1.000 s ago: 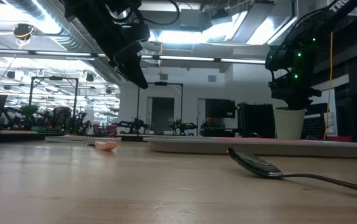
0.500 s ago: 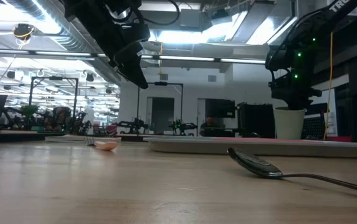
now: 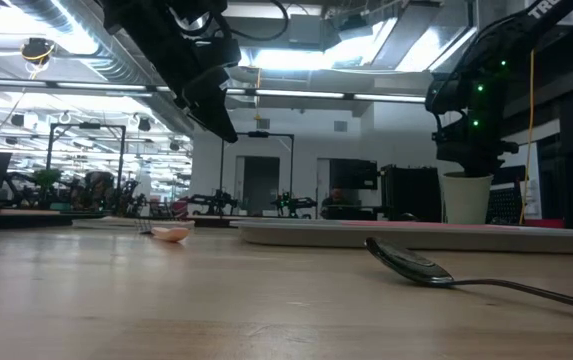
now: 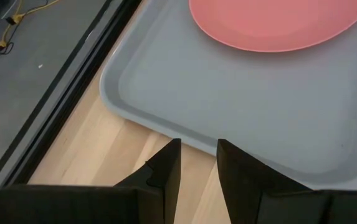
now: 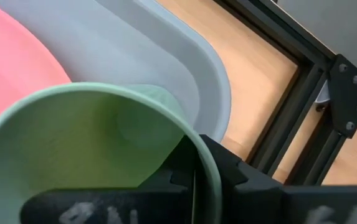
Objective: Pick and place plate/cup/fork/spoon on tray
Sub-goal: Put the green cup beside the pink plate on the gray serving tray
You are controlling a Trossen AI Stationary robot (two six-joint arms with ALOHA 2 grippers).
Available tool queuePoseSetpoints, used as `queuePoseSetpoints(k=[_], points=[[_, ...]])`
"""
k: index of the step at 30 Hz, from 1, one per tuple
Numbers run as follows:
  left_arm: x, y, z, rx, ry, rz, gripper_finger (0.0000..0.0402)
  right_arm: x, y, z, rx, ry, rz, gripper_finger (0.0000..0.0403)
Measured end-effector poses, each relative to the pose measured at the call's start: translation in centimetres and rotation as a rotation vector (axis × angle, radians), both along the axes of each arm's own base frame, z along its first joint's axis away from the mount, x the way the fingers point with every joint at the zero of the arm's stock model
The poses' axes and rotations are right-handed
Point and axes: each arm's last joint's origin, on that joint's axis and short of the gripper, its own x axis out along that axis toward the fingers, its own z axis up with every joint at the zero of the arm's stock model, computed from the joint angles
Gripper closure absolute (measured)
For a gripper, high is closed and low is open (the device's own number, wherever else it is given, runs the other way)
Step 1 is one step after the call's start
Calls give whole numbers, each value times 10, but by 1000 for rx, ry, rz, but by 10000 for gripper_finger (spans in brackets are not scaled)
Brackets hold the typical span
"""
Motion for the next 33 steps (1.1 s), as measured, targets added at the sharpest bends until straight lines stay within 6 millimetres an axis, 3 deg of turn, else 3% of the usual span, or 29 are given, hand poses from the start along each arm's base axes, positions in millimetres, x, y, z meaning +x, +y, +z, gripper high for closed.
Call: queuePoseSetpoints(k=[33], points=[[0,0,0,1,3,-10,305,0,1,0,17,-27,-43,377]])
